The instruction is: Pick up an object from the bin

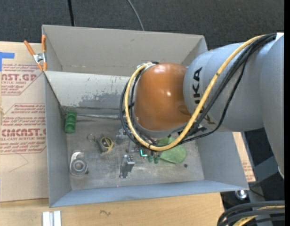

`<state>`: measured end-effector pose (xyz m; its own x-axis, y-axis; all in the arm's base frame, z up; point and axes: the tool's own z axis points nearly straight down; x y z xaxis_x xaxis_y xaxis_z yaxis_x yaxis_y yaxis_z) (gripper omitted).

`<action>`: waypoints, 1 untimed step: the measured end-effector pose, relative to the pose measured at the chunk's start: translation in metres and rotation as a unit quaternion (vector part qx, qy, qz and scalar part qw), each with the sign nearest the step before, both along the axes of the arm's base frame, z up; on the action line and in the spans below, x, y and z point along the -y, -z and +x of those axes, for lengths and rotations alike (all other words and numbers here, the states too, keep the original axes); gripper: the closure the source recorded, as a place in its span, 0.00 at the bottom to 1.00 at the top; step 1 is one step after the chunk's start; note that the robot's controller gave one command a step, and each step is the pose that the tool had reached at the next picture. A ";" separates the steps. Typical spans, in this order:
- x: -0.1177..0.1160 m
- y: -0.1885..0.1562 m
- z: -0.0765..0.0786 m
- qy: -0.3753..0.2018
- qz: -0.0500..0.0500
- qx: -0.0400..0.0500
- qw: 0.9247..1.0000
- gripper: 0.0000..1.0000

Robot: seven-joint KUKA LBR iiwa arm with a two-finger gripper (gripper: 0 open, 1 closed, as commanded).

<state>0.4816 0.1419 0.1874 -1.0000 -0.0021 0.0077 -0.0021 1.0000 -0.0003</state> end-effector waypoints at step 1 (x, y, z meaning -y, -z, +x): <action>0.001 0.077 0.067 -0.085 0.000 0.004 0.996 0.00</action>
Offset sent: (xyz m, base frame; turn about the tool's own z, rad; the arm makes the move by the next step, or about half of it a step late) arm 0.0668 -0.0010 -0.0738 -0.1698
